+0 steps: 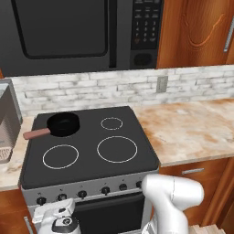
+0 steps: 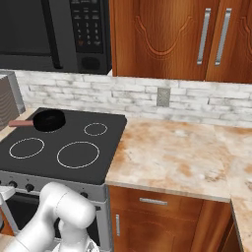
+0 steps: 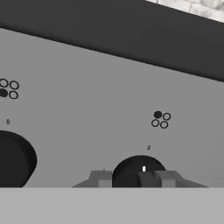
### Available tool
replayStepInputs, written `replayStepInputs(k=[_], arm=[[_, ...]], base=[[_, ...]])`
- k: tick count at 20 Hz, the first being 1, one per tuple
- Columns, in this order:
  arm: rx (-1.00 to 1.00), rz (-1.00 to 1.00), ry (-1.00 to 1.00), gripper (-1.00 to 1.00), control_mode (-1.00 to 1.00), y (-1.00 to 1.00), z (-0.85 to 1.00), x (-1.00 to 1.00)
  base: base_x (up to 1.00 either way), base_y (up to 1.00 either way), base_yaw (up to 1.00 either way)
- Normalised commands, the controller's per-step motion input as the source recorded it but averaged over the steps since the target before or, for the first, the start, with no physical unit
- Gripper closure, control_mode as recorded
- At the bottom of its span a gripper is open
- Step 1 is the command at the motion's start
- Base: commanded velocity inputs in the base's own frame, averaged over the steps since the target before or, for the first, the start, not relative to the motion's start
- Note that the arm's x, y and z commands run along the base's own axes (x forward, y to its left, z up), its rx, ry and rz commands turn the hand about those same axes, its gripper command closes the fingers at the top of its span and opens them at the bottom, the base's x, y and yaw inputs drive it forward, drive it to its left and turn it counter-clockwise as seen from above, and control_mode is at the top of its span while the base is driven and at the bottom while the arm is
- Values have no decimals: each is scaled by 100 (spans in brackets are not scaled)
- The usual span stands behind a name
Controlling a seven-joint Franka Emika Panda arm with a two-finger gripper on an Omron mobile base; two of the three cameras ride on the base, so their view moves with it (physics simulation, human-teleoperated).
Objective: Turn on the rear left burner of the stove.
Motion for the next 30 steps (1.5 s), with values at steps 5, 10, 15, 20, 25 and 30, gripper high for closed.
replayStepInputs(k=[5, 10, 15, 20, 25, 30], arm=[[0, 5, 27, 100, -100, -8, -26, 19], [0, 12, 32, 100, -100, -22, -33, 11], [-6, 12, 32, 100, -100, -25, -33, 0], [-12, 13, 30, 100, -100, -17, -47, 0], [-22, 9, 25, 100, -100, -21, -61, 0], [-31, 3, 8, 100, -100, -28, -82, -1]], base=[[0, 0, 0], [0, 0, 0], [0, 0, 0], [0, 0, 0], [0, 0, 0], [0, 0, 0]])
